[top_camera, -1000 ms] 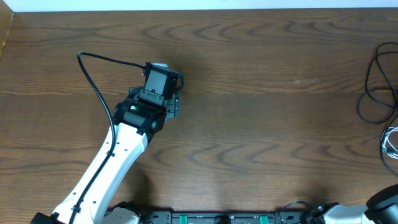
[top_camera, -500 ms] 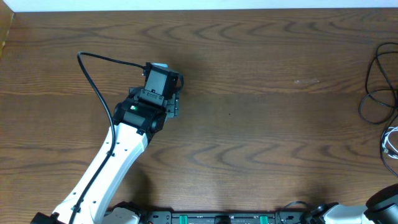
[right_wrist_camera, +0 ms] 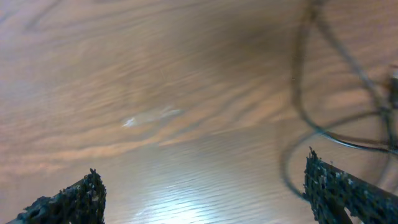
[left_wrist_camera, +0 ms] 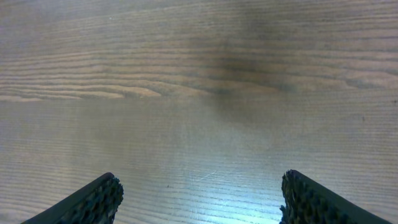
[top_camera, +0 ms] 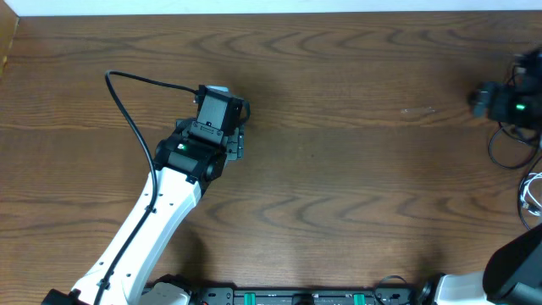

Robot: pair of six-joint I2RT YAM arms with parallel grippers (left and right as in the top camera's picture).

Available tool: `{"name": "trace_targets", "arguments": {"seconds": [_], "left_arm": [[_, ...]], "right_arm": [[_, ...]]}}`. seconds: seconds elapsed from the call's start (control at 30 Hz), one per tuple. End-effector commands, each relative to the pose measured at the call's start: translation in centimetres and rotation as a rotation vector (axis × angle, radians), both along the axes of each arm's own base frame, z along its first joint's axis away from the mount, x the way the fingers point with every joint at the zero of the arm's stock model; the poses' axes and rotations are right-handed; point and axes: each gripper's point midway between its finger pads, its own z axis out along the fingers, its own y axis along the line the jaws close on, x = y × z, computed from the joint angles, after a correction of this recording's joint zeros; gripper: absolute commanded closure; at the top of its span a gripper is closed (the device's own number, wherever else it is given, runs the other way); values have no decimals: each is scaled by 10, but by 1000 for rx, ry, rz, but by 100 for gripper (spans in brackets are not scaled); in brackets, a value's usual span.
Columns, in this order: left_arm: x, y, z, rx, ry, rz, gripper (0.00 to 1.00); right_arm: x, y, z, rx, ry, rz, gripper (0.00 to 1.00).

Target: Untangle cables

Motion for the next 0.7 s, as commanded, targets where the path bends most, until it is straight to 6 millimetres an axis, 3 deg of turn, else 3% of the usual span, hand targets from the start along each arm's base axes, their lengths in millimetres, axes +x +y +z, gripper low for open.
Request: {"name": "trace_targets", "arguments": {"seconds": [0.0,0.13,0.33,0.53,0.67], "left_arm": [[-1,3,-4,16,15,-5,17],[-1,3,-4,16,15,-5,17],[-1,3,-4,16,15,-5,17],[-1,3,-4,16,15,-5,17],[-1,3,-4,16,15,-5,17]], "right_arm": [[7,42,-6,-65,38,111,1],[15,94,-7,-99,39,228,1],[14,152,-7,-101,33,368,1],[7,180,-9,-100,46,438,1],[4,184,-10,-97,61,448,1]]}}
